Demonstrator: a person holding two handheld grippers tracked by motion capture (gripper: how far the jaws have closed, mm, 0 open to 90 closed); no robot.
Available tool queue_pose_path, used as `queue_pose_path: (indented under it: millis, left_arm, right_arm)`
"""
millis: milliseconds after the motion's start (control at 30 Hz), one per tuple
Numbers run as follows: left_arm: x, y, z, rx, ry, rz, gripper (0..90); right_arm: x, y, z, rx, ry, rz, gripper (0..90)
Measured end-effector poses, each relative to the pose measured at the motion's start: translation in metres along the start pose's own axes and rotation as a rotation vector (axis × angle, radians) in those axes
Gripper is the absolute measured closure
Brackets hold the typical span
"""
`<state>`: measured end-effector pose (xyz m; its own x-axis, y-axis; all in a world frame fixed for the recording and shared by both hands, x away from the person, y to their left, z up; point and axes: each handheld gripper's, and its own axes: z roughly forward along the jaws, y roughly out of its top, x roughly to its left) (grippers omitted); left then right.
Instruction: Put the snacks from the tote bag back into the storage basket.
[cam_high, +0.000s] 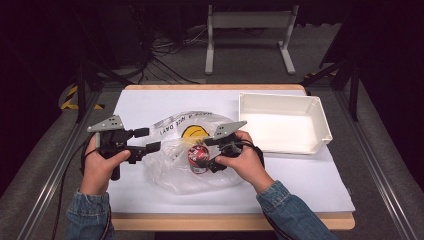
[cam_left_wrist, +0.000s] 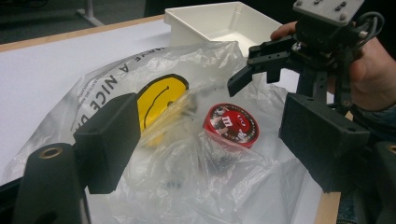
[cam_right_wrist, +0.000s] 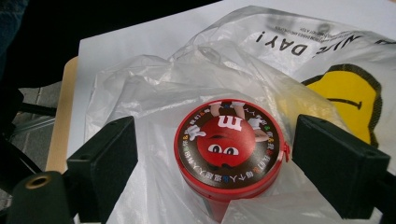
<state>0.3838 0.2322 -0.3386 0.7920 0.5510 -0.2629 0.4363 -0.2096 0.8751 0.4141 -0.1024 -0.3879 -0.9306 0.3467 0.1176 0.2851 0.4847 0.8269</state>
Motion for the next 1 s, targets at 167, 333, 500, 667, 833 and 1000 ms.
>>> queue_pose_path:
  millis: [167,333,500,667,833,1000]
  left_arm:
    - [0.000,0.000,0.000,0.003,0.002,0.001,20.8]
    - [0.000,0.000,0.001,0.008,0.003,0.001,20.7]
    - [0.001,-0.001,0.001,0.008,0.005,0.004,20.7]
    - [0.001,-0.001,0.002,0.009,0.003,-0.005,20.7]
    - [0.001,-0.001,0.002,0.015,0.004,-0.003,20.6]
    - [0.001,-0.001,0.003,0.022,0.000,-0.005,20.5]
  right_arm:
    - [-0.004,-0.004,0.011,0.024,0.006,0.016,12.6]
    - [-0.008,-0.007,0.019,0.037,-0.003,0.015,11.4]
    - [-0.010,-0.011,0.026,0.042,-0.014,0.010,9.4]
    - [-0.012,-0.015,0.032,0.059,-0.015,0.018,8.5]
    - [-0.012,-0.018,0.039,0.076,-0.013,0.013,8.5]
    - [-0.011,-0.021,0.043,0.088,-0.018,-0.001,11.5]
